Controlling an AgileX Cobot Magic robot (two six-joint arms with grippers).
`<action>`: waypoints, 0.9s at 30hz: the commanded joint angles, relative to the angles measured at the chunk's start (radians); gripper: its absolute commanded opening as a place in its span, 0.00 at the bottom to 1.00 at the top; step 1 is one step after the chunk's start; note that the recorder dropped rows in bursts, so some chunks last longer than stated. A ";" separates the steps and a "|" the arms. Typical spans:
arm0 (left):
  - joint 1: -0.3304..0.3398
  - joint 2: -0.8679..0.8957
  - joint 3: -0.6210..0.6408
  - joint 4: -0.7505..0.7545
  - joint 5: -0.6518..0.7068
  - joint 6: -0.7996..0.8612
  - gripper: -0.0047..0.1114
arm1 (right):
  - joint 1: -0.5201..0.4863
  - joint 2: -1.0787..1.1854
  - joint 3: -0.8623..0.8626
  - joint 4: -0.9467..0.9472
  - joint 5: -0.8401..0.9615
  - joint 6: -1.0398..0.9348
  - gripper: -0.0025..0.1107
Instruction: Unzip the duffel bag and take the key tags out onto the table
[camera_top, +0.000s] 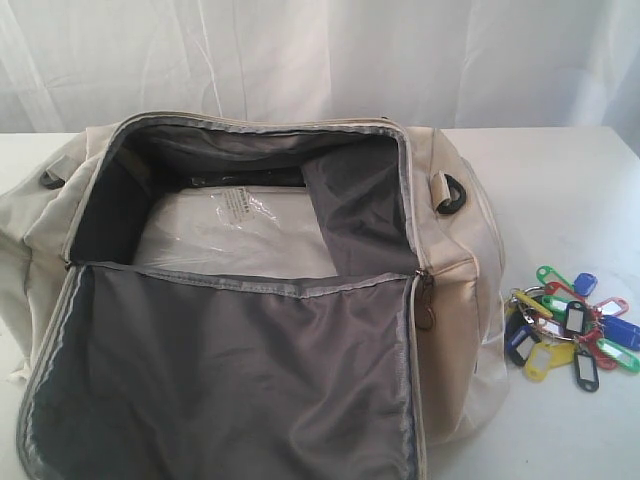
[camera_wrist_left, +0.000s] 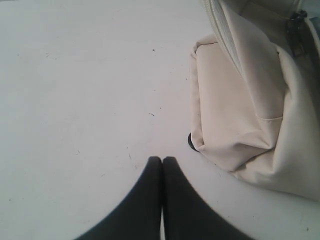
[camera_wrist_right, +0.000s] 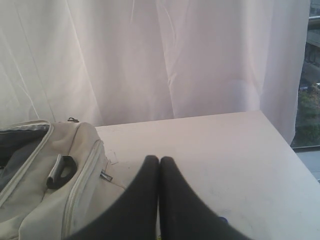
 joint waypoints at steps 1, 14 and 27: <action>0.000 -0.005 0.004 0.001 -0.002 -0.009 0.04 | 0.002 -0.007 0.001 -0.006 -0.003 -0.003 0.02; 0.000 -0.005 0.004 0.001 -0.002 -0.009 0.04 | 0.002 -0.007 0.001 -0.006 -0.003 -0.003 0.02; 0.000 -0.005 0.004 0.001 -0.002 -0.009 0.04 | -0.002 -0.049 0.001 -0.060 0.059 -0.158 0.02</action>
